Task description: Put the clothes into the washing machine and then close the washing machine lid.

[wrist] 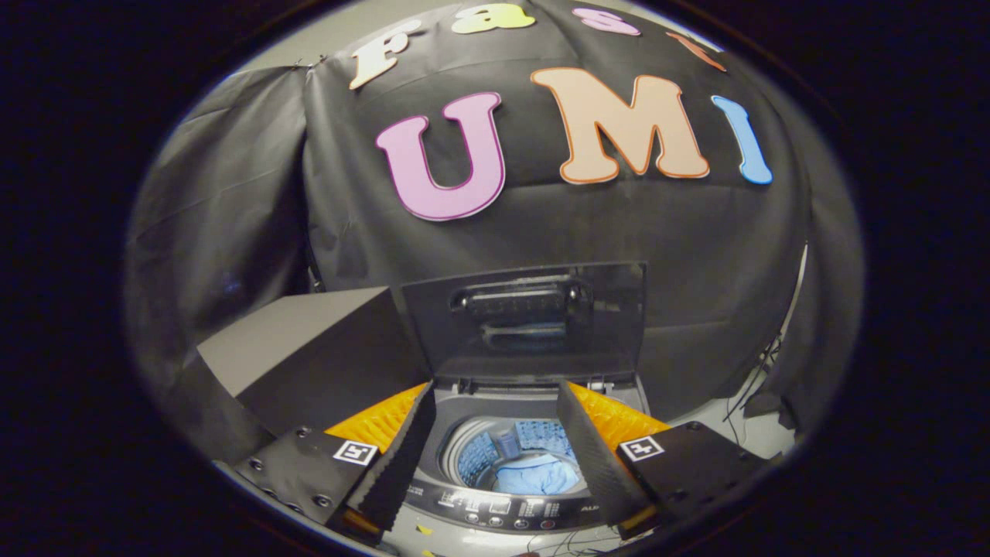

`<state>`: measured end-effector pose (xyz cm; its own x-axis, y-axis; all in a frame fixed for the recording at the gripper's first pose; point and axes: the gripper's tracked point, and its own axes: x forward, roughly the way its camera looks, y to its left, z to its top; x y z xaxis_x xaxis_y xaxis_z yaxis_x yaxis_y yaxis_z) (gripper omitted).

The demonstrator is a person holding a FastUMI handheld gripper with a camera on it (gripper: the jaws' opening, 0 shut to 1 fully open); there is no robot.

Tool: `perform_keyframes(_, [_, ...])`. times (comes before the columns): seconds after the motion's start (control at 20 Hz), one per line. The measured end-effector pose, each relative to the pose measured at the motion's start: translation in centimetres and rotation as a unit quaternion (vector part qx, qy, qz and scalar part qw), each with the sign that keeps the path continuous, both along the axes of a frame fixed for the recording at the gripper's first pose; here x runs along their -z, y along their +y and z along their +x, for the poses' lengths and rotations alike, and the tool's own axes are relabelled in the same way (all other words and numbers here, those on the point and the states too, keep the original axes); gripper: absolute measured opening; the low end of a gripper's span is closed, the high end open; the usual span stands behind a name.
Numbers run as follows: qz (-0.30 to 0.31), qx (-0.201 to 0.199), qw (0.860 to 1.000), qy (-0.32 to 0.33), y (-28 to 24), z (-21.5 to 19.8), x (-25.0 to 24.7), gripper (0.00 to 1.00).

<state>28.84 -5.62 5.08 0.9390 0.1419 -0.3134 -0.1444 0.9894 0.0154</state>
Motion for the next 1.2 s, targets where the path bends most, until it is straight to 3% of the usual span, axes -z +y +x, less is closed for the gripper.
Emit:
perform_keyframes(0.4, [-0.02,0.032,0.998,-0.057,-2.2,6.3,-6.5,0.98])
perform_keyframes(0.7, [-0.01,0.044,0.996,-0.076,-2.5,12.0,-8.3,0.98])
perform_keyframes(0.9, [0.0,0.073,0.991,-0.116,-3.9,15.9,-10.6,0.98])
perform_keyframes(1.05, [-0.001,0.066,0.99,-0.123,-3.0,19.4,-9.8,0.98])
perform_keyframes(1.2, [-0.021,0.05,0.996,-0.065,-0.7,22.4,-5.6,0.98])
